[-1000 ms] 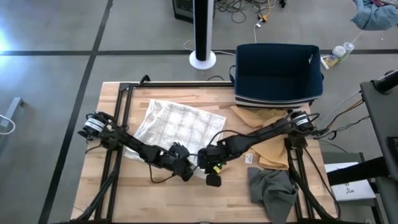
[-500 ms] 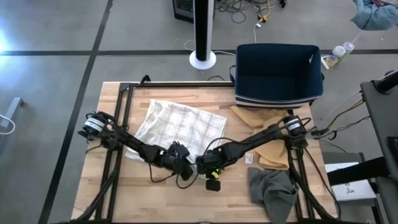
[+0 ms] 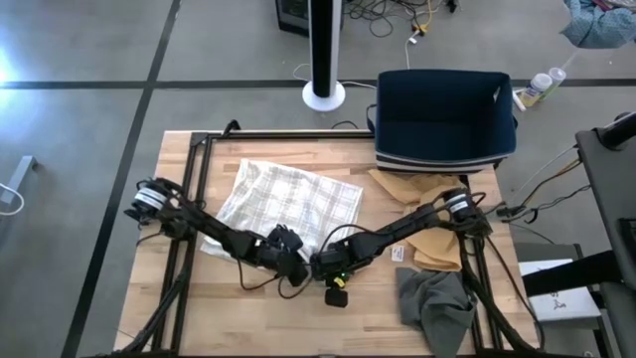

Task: Fold towel
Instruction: Fold the white towel

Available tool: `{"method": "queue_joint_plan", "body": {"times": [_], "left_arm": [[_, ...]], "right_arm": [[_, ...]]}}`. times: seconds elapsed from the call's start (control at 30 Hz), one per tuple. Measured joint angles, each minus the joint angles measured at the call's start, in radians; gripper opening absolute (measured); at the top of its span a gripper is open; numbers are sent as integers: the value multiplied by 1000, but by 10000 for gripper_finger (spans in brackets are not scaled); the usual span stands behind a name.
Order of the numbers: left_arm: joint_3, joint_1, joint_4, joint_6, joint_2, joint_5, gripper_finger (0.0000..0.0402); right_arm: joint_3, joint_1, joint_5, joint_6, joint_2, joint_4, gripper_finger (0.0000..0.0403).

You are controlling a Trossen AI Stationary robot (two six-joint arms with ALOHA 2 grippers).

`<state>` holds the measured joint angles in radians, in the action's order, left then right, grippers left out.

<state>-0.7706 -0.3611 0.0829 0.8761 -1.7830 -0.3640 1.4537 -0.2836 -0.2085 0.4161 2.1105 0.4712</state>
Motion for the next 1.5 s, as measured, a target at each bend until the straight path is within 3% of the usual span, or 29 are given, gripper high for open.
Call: {"method": "queue_joint_plan", "body": {"times": [0.33,0.43,0.6,0.73,0.93,1.1,1.3,1.5], "left_arm": [[3,-3,-395,-211,288,146,74],[13,-6,-474,-219,368,108,74],[91,20,-345,-214,401,-10,75],[143,29,-186,-264,371,67,75],[153,30,-247,-387,360,119,102],[152,29,-256,-484,361,279,138],[183,31,-276,-483,361,287,152],[231,29,-250,-444,362,303,128]], "right_arm": [[1,0,3,-14,6,8,2],[1,0,3,-22,6,12,3],[0,0,3,-35,7,15,4],[-1,0,0,-34,8,17,4],[-1,0,-3,-32,8,22,17],[-2,0,-5,-32,8,25,31],[-2,0,-5,-58,8,29,37],[-1,0,-5,-121,5,136,37]]}}
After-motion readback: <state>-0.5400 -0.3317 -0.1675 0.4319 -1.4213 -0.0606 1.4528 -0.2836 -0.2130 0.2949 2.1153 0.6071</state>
